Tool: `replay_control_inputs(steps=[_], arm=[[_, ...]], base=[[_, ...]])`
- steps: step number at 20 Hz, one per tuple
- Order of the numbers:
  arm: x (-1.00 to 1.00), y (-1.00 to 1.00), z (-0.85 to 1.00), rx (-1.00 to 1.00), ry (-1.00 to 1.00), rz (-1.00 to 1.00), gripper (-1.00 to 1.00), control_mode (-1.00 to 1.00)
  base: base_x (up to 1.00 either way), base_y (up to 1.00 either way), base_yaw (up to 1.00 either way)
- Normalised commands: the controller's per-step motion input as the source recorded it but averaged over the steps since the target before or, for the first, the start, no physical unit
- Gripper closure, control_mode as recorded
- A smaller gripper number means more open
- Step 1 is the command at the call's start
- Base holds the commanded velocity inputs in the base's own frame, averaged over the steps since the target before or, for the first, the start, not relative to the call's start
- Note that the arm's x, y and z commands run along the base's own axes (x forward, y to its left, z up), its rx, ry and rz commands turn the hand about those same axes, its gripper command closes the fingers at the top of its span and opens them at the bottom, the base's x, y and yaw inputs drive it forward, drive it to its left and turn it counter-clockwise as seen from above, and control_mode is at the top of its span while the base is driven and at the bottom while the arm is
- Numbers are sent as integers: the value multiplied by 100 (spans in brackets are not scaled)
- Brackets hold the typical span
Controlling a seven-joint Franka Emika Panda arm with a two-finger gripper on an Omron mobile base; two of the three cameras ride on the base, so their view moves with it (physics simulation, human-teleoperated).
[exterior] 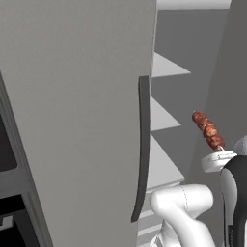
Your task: Store the kebab skewer in the freezer for long-term storage. Close the freezer door after placing the cooked food.
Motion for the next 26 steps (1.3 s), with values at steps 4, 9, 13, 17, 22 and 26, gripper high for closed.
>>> replay_control_inputs(steps=[4,9,13,17,22,26], arm=[[0,0,0,0,0,0,100,100],[0,0,0,0,0,0,100,100],[0,0,0,0,0,0,100,100],[0,0,0,0,0,0,100,100],[4,0,0,0,-1,0,100,-100],[45,0,-1,0,-7,5,100,-100]], base=[[8,-25,2],[5,-18,1],[0,0,1],[3,0,0],[8,0,0],[0,0,0]])
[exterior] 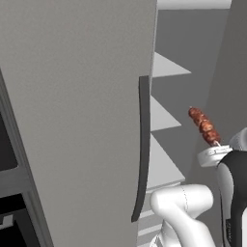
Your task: Store the kebab skewer in the freezer for long-term storage. Close the freezer door after placing the cooked food.
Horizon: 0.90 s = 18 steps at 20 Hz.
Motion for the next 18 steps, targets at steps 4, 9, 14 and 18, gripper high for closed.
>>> replay_control_inputs(steps=[4,9,14,18], arm=[[59,0,0,0,-1,6,100,-100],[54,0,0,0,-1,5,100,-100],[33,-16,-11,0,0,4,100,-100],[32,0,-25,0,0,1,100,-100]], base=[[0,0,0],[0,0,0],[0,0,0],[0,0,0]])
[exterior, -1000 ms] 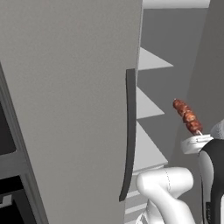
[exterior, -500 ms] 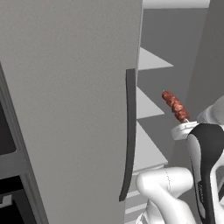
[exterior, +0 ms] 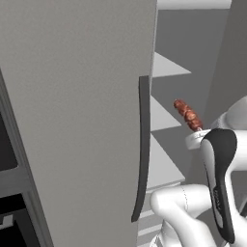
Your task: Store the kebab skewer in the freezer for long-term storage. Close the freezer door after placing the cooked food.
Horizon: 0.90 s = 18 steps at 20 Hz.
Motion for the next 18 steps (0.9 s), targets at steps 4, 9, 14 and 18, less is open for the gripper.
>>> replay_control_inputs(steps=[4,9,14,18], arm=[[44,0,-21,0,-4,1,100,-100],[48,-3,-5,3,-4,2,100,-100],[44,0,-1,1,-4,2,100,-100],[43,0,-6,0,-6,3,100,-100]], base=[[0,0,0],[0,0,0],[0,0,0],[0,0,0]])
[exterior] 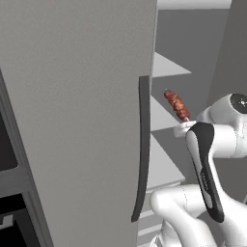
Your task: Store the kebab skewer in the freezer for long-term storage. Close the freezer door after placing the cooked food.
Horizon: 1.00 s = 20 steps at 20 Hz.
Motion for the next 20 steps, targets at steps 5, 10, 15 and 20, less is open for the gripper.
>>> replay_control_inputs(steps=[5,10,15,20], arm=[[47,0,-8,0,-1,1,100,-100],[63,0,-1,0,0,0,100,-100],[47,-5,-2,0,-1,3,100,-100],[28,-20,-12,0,-2,7,100,-100]], base=[[0,0,0],[0,0,0],[0,0,0],[0,0,0]])
